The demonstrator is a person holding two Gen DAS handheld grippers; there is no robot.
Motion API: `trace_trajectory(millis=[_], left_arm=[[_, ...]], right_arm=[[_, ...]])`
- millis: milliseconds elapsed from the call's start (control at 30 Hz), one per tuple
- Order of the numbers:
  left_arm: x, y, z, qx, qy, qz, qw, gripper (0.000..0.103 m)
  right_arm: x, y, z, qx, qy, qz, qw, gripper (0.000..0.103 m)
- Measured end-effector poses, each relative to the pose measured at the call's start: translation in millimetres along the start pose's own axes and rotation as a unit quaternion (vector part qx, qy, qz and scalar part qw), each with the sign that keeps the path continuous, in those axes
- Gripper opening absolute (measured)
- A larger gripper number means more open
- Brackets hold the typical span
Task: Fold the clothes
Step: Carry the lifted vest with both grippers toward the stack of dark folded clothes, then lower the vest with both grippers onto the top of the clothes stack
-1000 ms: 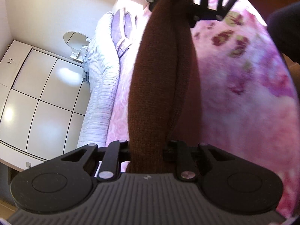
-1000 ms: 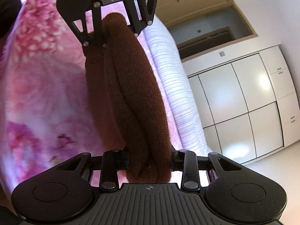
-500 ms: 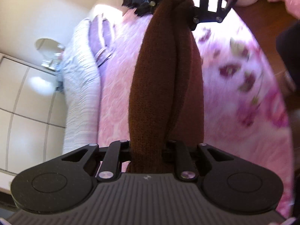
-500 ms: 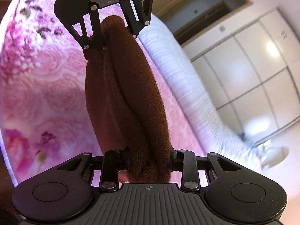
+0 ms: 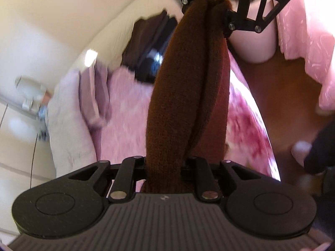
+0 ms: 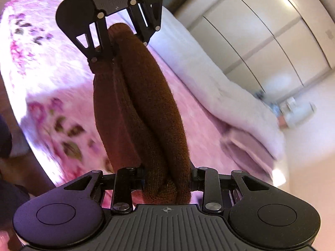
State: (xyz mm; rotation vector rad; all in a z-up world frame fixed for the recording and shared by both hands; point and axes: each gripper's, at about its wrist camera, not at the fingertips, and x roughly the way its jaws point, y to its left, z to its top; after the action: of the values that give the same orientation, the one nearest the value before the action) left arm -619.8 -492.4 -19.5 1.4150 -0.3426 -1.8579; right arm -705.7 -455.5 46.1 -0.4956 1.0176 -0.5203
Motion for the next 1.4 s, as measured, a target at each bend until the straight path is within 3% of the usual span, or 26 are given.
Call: trace_trajectory(millis=[200, 467, 633, 867, 1067, 1200, 1300, 1400], left_arm=[[41.2, 35.2, 59.2, 0.045, -0.065, -0.008, 0.9968, 0.017], [96.3, 75.9, 121.8, 0.094, -0.16, -0.027, 0.9822, 0.017], [136.3, 104.8, 165.6, 0.119, -0.182, -0.026, 0.9757, 0.017], [218.8, 159.1, 236.0, 0.106, -0.171, 0.001, 0.9795, 0.017], [312.4, 223.8, 313.5, 0.075, -0.129, 0.036, 0.9881, 0.017], [362.3, 267.2, 359.6, 0.075, -0.121, 0.104, 0.9844, 0.017], [394.8, 271.3, 369.8, 0.058, -0.126, 0.131, 0.9817, 0.017], [452.0, 236.2, 359.5, 0.056, -0.091, 0.091, 0.9901, 0.018]], right_arm=[[-17.6, -59.5, -33.7, 0.042, 0.045, -0.045, 0.997, 0.032], [-34.7, -134.3, -70.4, 0.088, 0.121, -0.105, 0.983, 0.032], [-28.0, -178.8, -98.1, 0.104, 0.145, -0.131, 0.975, 0.032], [16.7, -268.6, -156.4, 0.092, 0.129, -0.141, 0.977, 0.032], [87.6, -383.8, -225.9, 0.051, 0.083, -0.13, 0.987, 0.032], [130.2, -465.6, -262.1, 0.022, 0.055, -0.147, 0.987, 0.032], [148.0, -499.3, -283.7, -0.005, 0.031, -0.179, 0.983, 0.033], [179.5, -490.4, -314.0, -0.012, 0.022, -0.169, 0.985, 0.037]])
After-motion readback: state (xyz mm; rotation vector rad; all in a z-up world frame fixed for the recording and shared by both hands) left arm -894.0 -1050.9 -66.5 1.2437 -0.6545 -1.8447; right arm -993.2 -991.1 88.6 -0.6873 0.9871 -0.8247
